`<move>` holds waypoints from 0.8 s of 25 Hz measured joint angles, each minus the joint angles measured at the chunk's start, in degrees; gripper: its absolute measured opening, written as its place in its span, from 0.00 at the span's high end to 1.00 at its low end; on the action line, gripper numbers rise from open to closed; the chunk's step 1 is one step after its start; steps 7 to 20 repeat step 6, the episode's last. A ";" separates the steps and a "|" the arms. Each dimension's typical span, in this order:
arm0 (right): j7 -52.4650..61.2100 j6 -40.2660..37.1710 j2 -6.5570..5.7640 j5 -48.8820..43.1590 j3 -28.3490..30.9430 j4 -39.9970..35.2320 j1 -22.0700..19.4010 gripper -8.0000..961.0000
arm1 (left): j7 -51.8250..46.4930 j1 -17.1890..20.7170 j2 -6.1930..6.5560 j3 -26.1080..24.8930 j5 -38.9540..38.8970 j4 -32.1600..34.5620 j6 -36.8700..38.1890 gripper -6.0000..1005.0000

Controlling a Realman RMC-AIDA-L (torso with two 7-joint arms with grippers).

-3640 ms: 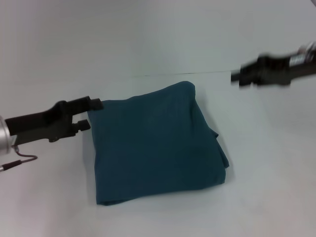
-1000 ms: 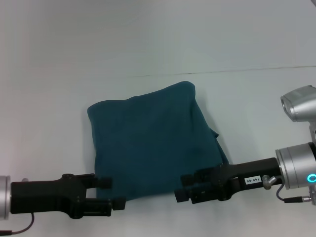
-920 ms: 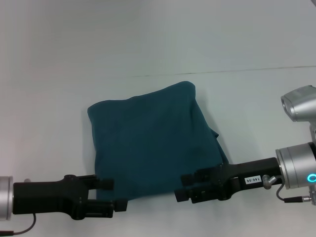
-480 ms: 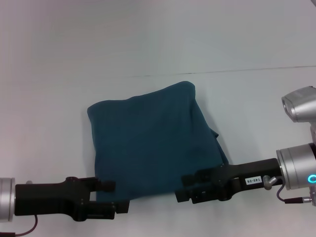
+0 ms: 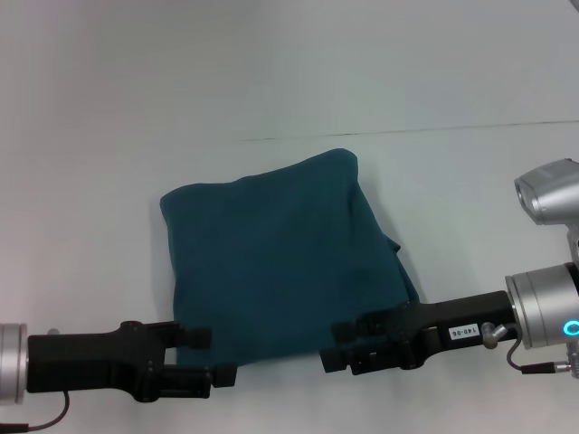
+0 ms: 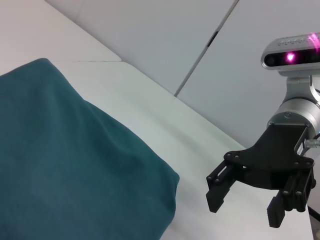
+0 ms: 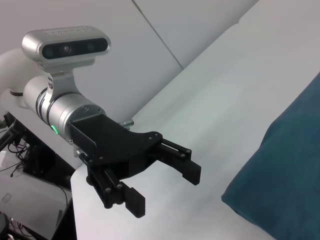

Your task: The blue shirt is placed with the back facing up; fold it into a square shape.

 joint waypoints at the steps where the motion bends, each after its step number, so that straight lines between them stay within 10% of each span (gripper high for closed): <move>1: 0.02 0.00 0.00 0.00 -0.01 0.00 -0.01 0.24 | 0.00 0.00 0.00 0.03 -0.01 0.00 0.00 0.15; 20: 0.06 0.00 0.00 0.00 -0.01 0.00 -0.01 0.24 | 0.00 0.00 0.00 0.12 -0.09 0.00 0.00 0.15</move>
